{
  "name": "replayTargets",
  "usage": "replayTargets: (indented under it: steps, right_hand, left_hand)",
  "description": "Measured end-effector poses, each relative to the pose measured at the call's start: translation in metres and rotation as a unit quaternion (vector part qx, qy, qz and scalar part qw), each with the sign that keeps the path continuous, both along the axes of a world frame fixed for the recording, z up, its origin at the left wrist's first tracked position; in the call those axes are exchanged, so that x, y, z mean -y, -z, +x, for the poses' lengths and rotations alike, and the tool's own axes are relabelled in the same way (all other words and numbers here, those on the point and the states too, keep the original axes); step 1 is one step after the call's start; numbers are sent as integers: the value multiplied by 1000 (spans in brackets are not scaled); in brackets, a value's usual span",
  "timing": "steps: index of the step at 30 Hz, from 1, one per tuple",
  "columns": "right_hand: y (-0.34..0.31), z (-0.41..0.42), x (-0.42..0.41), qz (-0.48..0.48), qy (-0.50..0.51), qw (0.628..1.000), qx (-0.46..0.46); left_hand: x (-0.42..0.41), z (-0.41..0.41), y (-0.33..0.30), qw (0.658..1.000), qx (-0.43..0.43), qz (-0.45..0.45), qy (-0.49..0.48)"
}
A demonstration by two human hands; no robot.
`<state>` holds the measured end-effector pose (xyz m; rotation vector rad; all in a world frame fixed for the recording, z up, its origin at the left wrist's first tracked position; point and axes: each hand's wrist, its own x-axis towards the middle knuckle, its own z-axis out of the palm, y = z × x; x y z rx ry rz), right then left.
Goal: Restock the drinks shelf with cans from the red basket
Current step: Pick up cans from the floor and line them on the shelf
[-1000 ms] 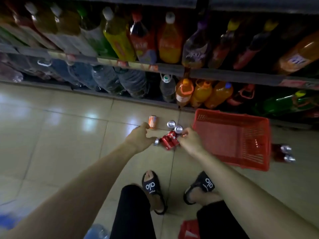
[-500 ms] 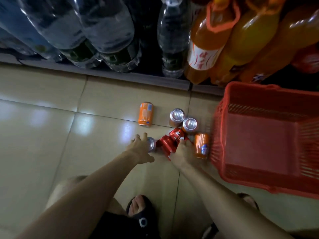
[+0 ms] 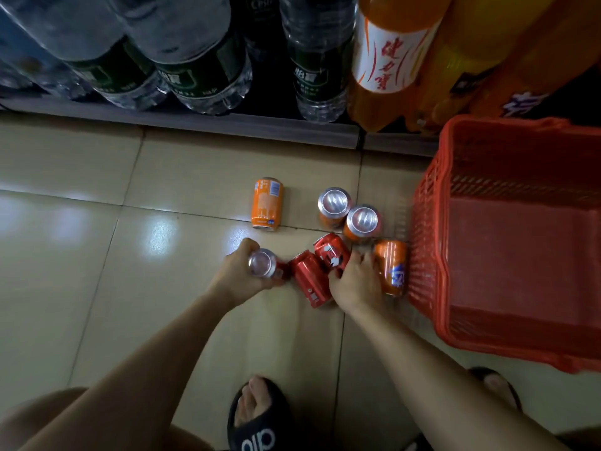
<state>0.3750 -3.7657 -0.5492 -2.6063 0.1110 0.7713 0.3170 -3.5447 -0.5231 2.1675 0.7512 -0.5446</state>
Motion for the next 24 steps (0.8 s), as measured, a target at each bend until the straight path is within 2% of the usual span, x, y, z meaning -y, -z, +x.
replayTargets:
  steps: [4, 8, 13, 18, 24]
  right_hand:
    - [8, 2, 3, 22, -4, 999, -35]
    - [18, -1, 7, 66, 29, 995, -73]
    - [25, 2, 7, 106, 67, 988, -93]
    - [31, 1, 7, 101, 54, 990, -85]
    - [33, 0, 6, 102, 53, 989, -89]
  left_hand:
    - [-18, 0, 20, 997, 5, -64, -50]
    - [-19, -3, 30, 994, 23, -98, -44]
    - [-14, -8, 31, 994, 32, -98, -45]
    - [-8, -10, 25, 995, 13, -55, -78]
    - [13, -15, 21, 996, 10, -74, -39]
